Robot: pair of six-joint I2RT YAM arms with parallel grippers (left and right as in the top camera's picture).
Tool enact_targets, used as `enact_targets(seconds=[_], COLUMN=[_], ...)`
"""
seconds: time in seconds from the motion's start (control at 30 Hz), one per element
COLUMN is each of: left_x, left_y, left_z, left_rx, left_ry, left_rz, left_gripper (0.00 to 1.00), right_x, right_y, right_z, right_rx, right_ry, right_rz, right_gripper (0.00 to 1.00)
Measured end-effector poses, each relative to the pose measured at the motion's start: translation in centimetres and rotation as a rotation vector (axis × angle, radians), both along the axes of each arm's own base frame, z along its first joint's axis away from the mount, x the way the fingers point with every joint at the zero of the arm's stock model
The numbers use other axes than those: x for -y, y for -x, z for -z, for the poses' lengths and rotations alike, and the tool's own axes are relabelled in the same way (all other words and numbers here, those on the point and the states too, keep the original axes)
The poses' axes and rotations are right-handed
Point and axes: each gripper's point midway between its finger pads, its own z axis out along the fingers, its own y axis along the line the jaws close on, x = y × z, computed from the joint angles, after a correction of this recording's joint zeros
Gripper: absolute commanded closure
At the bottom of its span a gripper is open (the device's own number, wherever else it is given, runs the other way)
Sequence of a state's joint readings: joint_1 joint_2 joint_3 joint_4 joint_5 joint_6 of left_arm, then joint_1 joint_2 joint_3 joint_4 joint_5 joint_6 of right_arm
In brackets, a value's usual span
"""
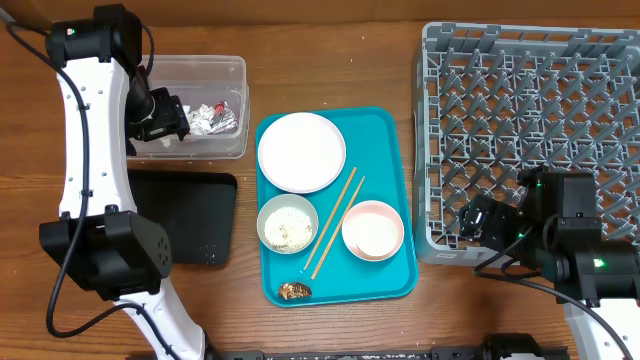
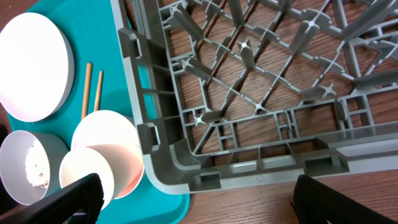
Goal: Sort waste into correct bins and load items into the dishwasher
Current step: 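Grasp the remaining tissue on the plate and drop it in the bin, then grasp the rim of the white rice bowl with the left gripper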
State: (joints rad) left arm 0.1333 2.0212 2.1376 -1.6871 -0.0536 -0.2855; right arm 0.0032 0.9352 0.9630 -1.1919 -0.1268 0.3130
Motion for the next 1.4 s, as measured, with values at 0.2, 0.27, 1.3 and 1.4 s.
enact_targets(seconds=[0.2,0.27,1.3,1.4], left_x=[1.7,2.9,26.2,26.1], left_y=[2.2,4.4,10.9,11.1], left_z=[-2.0,-2.7,14.8,15.9], left_rx=[0.040,0.042,0.006,-0.030], left_ry=[0.041,0.046,0.054,0.044], left_rz=[0.023,0.052,0.786,0.786], left_gripper=[0.18,0.18,0.62,0.76], right_x=[0.0,0.0,0.0,0.0], right_y=[0.2,0.2,-0.3,-0.2], right_z=[0.1,0.1,-0.2,-0.2], right_rx=[-0.009,-0.009,0.011,0.011], right_ry=[0.000,0.000,-0.001,-0.001], right_rz=[0.000,0.000,0.000,0.000], right_gripper=[0.00,0.00,0.00,0.00])
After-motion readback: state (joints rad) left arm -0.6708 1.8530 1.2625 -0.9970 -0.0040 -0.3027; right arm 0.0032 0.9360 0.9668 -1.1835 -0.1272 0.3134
